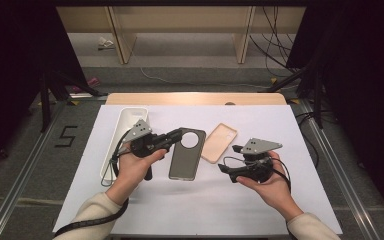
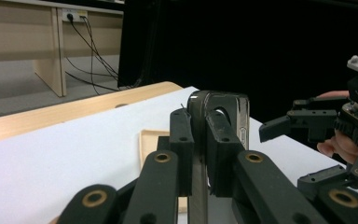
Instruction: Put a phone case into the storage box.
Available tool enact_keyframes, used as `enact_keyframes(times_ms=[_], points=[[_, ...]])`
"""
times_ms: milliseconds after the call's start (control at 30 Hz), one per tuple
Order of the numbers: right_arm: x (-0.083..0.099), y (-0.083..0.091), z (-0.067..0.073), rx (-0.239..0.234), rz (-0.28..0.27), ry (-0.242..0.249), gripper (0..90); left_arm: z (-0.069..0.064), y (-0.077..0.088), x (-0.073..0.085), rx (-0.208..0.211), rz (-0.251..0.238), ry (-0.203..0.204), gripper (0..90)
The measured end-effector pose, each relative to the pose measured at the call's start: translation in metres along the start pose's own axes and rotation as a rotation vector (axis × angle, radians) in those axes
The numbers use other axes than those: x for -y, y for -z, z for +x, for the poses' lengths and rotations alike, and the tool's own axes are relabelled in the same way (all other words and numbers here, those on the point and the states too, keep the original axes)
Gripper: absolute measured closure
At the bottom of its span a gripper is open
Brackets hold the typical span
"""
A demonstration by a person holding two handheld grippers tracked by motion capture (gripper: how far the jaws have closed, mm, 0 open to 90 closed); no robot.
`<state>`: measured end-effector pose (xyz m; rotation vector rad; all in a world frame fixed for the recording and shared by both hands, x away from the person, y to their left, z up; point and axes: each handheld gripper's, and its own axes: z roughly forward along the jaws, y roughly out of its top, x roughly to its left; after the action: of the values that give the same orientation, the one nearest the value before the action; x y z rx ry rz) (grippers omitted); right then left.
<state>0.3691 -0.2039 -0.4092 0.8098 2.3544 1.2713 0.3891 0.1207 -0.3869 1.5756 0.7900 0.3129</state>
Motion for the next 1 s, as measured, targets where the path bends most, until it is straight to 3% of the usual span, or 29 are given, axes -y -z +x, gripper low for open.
enact_keyframes(times_ms=[633, 1000], points=[[0.002, 0.001, -0.002, 0.013, -0.006, -0.025, 20.5, 0.02, 0.021, -0.025, -0.06, -0.085, -0.02, 82.2], [0.003, 0.002, -0.004, 0.022, -0.015, -0.033, 20.2, 0.032, 0.028, -0.037, -0.091, -0.101, -0.027, 82.2]])
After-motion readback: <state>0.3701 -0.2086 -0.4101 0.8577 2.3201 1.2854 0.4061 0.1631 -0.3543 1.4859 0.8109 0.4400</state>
